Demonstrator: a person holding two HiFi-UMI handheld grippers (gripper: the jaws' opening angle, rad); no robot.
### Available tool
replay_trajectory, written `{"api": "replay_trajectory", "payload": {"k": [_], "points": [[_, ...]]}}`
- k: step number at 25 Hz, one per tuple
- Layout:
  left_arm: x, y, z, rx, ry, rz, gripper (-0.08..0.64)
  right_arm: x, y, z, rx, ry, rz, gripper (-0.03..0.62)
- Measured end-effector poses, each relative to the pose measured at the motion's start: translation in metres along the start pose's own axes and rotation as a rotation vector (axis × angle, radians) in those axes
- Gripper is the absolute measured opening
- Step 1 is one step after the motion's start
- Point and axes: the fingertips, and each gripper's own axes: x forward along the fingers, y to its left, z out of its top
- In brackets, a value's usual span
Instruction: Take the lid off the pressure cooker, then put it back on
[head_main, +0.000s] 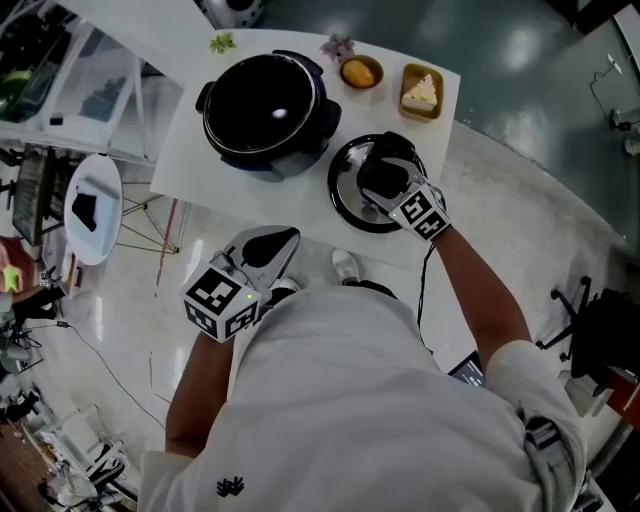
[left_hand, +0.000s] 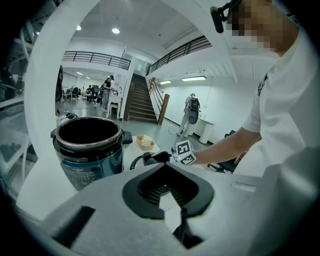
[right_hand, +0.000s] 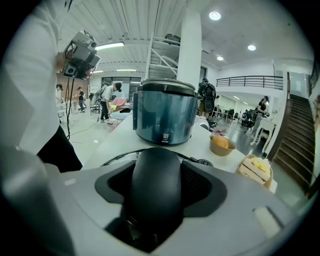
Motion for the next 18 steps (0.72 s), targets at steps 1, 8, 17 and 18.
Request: {"api": "replay_trajectory", "payload": {"k": [1,8,17,18], "points": [[-0.001,0.000,-0.001,-0.001,-0.002,0.000,0.008,0.000,0.000,-0.001,0.001,0.003,0.001,0.293],[-0.016,0.002,-0.007,0.012,-0.019,-0.026,0.008,-0.005,-0.002,0.005,0.026,0.039,-0.022,0.321],[-0.059,0.015,-0.016,0.062,-0.028,-0.082,0.008,-0.033,0.006,0.024,0.078,0.064,-0.158,0.307],[-0.063,0.016,-0.018,0.067,-0.030,-0.088,0.008,-0.037,0.010,0.027,0.088,0.061,-0.175,0.300]]}}
